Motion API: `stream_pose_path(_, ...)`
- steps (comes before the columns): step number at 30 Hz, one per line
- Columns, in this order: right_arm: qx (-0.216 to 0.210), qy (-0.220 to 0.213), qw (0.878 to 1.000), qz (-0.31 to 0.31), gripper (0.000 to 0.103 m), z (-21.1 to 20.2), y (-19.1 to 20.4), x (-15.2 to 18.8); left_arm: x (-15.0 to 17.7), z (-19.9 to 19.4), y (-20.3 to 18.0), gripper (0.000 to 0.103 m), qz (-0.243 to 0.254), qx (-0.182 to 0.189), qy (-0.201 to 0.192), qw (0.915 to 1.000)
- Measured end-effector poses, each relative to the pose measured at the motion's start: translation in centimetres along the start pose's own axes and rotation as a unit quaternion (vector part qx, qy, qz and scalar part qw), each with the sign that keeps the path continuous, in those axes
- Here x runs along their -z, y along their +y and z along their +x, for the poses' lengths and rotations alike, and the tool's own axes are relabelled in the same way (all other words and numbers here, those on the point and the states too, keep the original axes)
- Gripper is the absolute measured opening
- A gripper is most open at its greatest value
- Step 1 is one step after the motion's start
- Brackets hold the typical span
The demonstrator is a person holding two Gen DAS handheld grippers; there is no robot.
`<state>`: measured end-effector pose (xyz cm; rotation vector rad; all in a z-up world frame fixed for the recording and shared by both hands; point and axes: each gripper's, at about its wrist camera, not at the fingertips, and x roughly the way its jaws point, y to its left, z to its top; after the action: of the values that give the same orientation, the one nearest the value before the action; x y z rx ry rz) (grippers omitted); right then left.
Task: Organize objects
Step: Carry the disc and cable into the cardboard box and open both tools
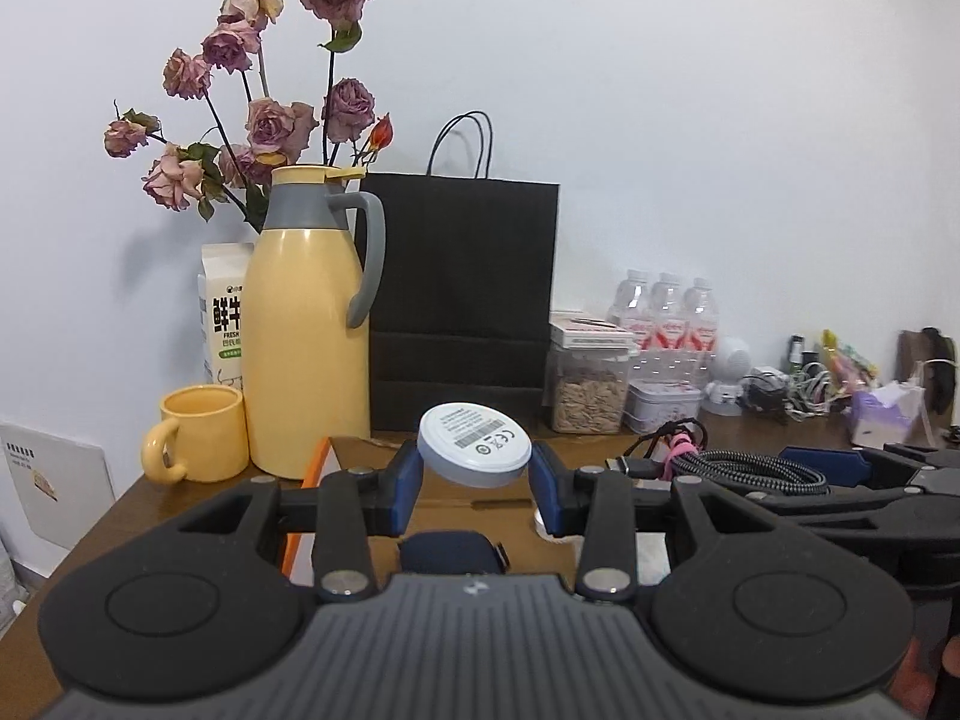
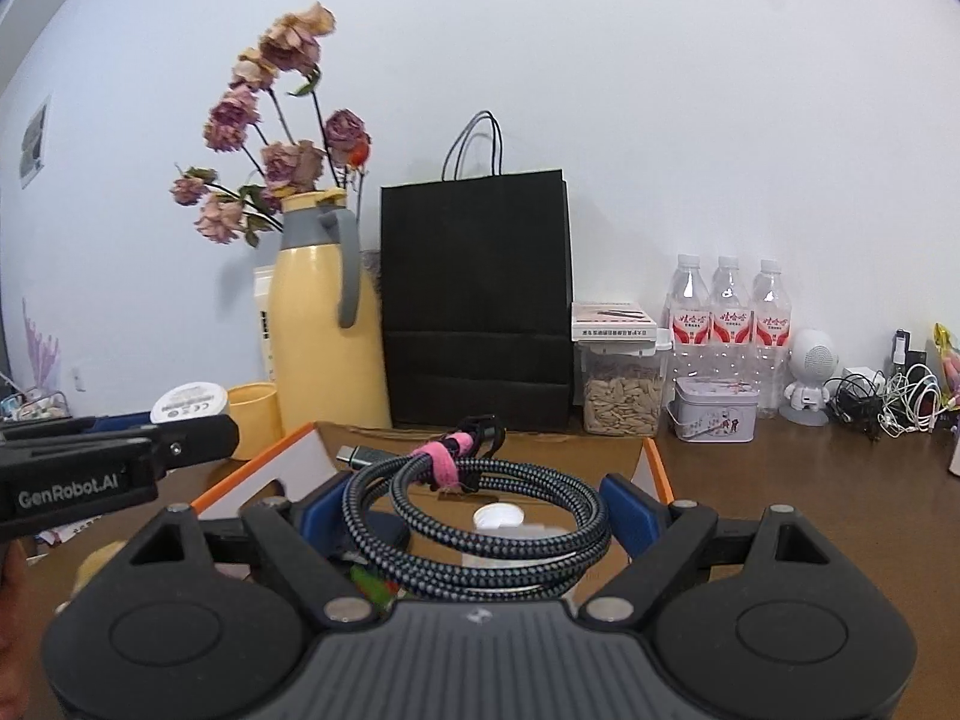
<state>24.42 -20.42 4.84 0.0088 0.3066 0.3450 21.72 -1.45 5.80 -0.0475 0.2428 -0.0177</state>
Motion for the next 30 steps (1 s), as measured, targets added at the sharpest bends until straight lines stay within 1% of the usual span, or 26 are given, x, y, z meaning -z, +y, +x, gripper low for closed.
stream_pose_path(4,0.009,0.010,1.000,-0.002,0.086,3.0,0.0,-0.3,-0.5,2.4,-0.3,0.039,-0.003,-0.012,0.004,0.9999)
stream_pose_path(10,0.027,0.022,0.999,0.001,0.086,6.7,-0.2,-0.1,-0.1,5.5,0.1,0.039,-0.032,-0.034,0.022,0.9987)
stream_pose_path(16,0.039,0.028,0.999,-0.003,0.086,8.1,-0.7,0.8,1.0,7.2,0.3,0.039,-0.030,-0.041,0.046,0.9976)
stream_pose_path(21,0.040,0.038,0.998,0.004,0.087,8.4,-1.1,1.0,1.3,7.3,0.5,0.040,-0.033,-0.047,0.049,0.9971)
stream_pose_path(22,0.039,0.040,0.998,0.004,0.087,8.5,-1.2,1.0,1.3,7.3,0.5,0.042,-0.034,-0.051,0.049,0.9969)
stream_pose_path(23,0.039,0.038,0.998,0.007,0.087,8.5,-1.2,1.1,1.4,7.2,0.5,0.047,-0.034,-0.052,0.048,0.9969)
stream_pose_path(24,0.040,0.036,0.999,0.011,0.087,8.4,-1.3,1.2,1.4,7.2,0.5,0.057,-0.033,-0.053,0.047,0.9970)
stream_pose_path(25,0.042,0.036,0.998,0.013,0.087,8.4,-1.4,1.2,1.4,7.1,0.5,0.065,-0.032,-0.055,0.045,0.9969)
stream_pose_path(26,0.045,0.038,0.998,0.015,0.089,8.5,-1.6,1.2,1.5,7.0,0.4,0.082,-0.030,-0.058,0.042,0.9970)
stream_pose_path(27,0.046,0.040,0.998,0.017,0.095,8.5,-1.7,1.3,1.6,6.7,0.3,0.090,-0.026,-0.062,0.034,0.9972)
stream_pose_path(28,0.048,0.039,0.998,0.021,0.098,8.4,-1.8,1.3,1.5,6.6,0.2,0.094,-0.021,-0.065,0.028,0.9972)
stream_pose_path(29,0.050,0.038,0.998,0.022,0.101,8.4,-1.9,1.4,1.5,6.4,0.1,0.103,-0.019,-0.068,0.024,0.9972)
stream_pose_path(30,0.051,0.037,0.998,0.021,0.102,8.3,-1.9,1.4,1.5,6.3,0.1,0.103,-0.018,-0.071,0.019,0.9971)
